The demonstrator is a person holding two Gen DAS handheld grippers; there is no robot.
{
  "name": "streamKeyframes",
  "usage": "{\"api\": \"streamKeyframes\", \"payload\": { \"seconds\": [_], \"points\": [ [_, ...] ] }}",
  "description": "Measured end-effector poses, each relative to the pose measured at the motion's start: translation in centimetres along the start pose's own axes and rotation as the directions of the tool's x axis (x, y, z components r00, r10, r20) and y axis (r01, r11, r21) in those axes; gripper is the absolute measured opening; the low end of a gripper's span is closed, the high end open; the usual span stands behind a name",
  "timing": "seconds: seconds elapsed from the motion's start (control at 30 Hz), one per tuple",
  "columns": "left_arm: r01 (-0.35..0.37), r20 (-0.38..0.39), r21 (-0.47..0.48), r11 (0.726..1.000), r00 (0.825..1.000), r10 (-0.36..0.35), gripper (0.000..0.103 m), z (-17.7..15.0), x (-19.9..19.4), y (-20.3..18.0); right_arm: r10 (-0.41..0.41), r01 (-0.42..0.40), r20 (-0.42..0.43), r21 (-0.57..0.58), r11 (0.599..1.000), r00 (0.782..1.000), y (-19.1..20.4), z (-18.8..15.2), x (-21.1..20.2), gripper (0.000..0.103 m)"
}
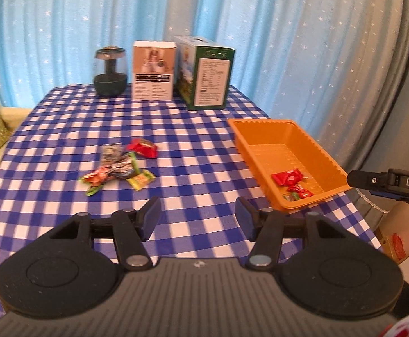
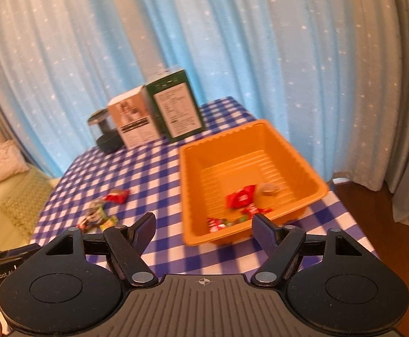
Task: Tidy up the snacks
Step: 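Withdraw both tools from the tray toward the remaining snacks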
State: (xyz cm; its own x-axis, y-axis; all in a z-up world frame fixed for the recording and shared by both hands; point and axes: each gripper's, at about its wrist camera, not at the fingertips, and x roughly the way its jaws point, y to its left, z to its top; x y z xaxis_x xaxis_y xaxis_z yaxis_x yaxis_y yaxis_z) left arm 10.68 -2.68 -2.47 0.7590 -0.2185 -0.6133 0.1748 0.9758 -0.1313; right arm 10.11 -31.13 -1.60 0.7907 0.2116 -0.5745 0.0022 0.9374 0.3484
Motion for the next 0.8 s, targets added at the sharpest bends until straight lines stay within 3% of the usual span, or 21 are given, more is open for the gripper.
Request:
{"api": "streamKeyframes", "payload": {
  "seconds": [0.57,0.8],
  "points": [
    [-0.067,0.011,-0.057,0.996,0.998,0.068,0.056,-1.0,-3.0,4.8,0.069,-0.074,-0.049,-0.1,0.992,0.996,5.3,-1.6,0.9,0.075],
    [-0.08,0.007,-0.033,0.996,0.997,0.08,0.056,-0.7,-2.7,6.1,0.079,-0.087,-0.064,-0.131,0.987,0.995,6.6,-1.8,1.7,0.075]
  ]
}}
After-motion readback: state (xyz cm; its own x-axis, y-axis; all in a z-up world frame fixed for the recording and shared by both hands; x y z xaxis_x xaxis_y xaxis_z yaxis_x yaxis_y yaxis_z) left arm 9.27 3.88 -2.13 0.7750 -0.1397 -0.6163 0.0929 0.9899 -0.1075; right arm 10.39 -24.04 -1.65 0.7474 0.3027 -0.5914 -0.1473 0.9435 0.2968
